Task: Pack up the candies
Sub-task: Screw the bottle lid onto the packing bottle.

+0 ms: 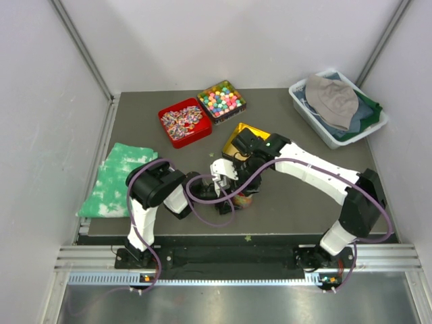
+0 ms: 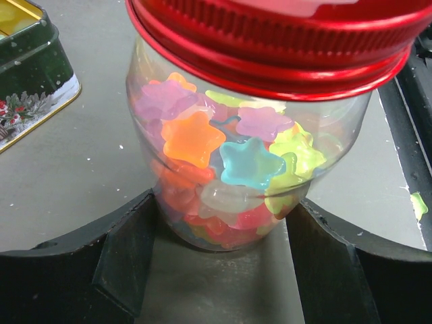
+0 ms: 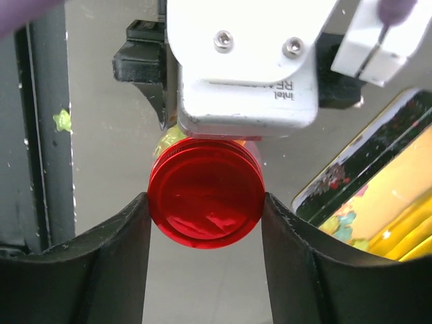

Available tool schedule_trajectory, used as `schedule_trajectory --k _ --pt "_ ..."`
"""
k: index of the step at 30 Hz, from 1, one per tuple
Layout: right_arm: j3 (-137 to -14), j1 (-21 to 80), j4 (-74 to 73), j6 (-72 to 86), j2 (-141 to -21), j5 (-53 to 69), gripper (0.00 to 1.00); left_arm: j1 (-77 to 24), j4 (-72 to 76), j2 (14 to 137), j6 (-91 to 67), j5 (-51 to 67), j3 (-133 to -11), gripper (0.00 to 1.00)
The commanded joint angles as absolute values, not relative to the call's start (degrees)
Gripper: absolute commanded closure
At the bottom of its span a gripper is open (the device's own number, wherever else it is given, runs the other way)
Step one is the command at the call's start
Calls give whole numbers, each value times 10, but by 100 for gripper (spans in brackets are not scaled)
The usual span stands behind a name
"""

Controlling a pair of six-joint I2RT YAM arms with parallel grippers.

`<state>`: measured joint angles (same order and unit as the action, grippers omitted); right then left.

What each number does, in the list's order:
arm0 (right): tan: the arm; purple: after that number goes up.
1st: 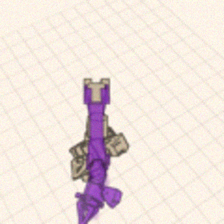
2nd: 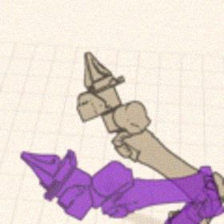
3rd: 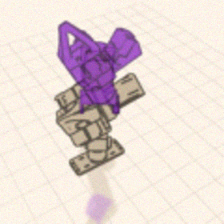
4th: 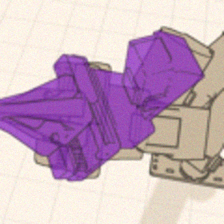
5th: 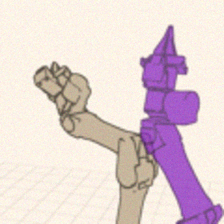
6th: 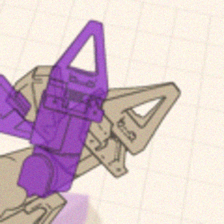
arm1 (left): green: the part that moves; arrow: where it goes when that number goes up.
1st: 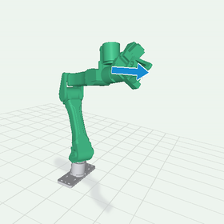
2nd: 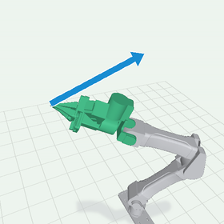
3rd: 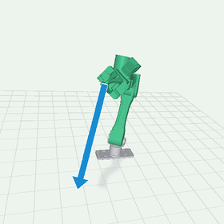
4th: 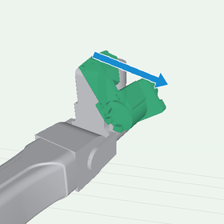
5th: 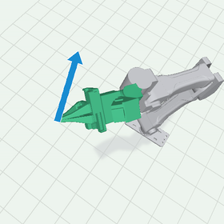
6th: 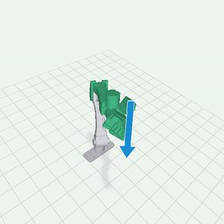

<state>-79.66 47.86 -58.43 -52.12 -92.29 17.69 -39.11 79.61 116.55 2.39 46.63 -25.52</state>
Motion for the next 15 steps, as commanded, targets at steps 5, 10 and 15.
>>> schedule_trajectory --k 5,10,15 --pt "-723 509 -465 -351 -877 110 67 -393 974 1173 25 440 -247 37" --pt "-699 510 -445 -238 -861 95 70 -393 972 1172 34 414 -245 38" --pt "-698 510 -418 -151 -869 100 68 -395 972 1173 43 397 -243 39"
